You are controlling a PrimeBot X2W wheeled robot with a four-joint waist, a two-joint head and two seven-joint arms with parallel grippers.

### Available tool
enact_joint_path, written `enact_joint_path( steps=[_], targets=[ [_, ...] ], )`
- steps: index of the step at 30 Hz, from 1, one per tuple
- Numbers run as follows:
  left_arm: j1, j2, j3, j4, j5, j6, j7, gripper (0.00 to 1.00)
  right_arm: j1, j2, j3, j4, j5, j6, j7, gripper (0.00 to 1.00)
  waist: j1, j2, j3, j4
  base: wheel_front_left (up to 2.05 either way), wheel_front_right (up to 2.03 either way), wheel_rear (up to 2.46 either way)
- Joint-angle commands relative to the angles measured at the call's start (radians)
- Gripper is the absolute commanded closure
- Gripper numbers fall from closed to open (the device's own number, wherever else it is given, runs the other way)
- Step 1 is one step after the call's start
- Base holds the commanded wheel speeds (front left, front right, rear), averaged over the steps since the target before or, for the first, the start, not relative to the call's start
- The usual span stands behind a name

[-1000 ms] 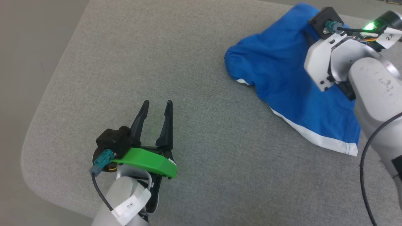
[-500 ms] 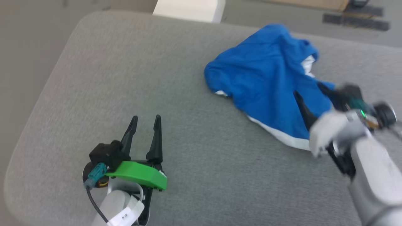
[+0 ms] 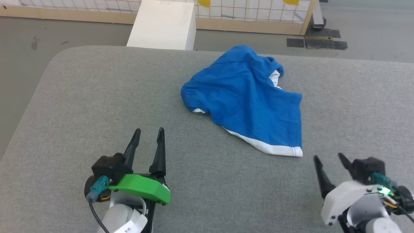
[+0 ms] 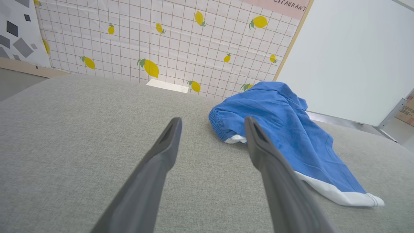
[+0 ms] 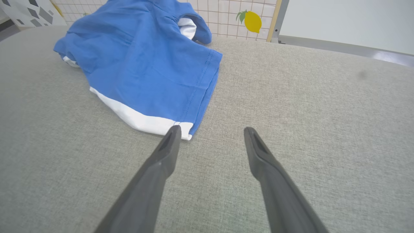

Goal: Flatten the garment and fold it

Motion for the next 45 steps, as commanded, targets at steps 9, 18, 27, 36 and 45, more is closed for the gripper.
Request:
enact_joint_path(
  steps=[9,18,27,36,45],
  targets=[
    [-0.028,-0.003,-0.013,-0.005,0.008,-0.011,-0.005,0.00,-0.163,0.002,0.026,0.108,-0.040,-0.002,0.178,0.00,0.0001,0.0000,0.056,0.045,0.00,0.00,0.00],
    [-0.044,-0.003,-0.022,-0.008,-0.008,-0.002,-0.005,0.00,-0.232,0.002,0.029,0.211,-0.098,-0.002,0.334,0.76,0.0001,0.0000,0.092,0.078,0.00,0.00,0.00],
    [-0.036,-0.003,-0.015,-0.002,-0.007,0.003,-0.005,0.00,-0.232,0.003,0.003,0.185,-0.091,-0.002,0.294,1.00,0.0001,0.0000,0.070,0.053,0.00,0.00,0.00],
    [-0.019,-0.003,-0.024,0.024,0.002,-0.009,-0.005,0.00,-0.159,0.003,-0.153,0.108,-0.061,-0.002,0.242,1.00,0.0001,0.0000,0.016,0.026,0.00,0.00,0.00],
    [-0.044,0.018,-0.123,0.100,0.025,-0.043,0.057,0.00,-0.040,0.003,-0.315,0.020,-0.029,-0.002,0.263,1.00,0.0001,0.0000,-0.014,-0.033,0.00,0.00,0.00]
  ],
)
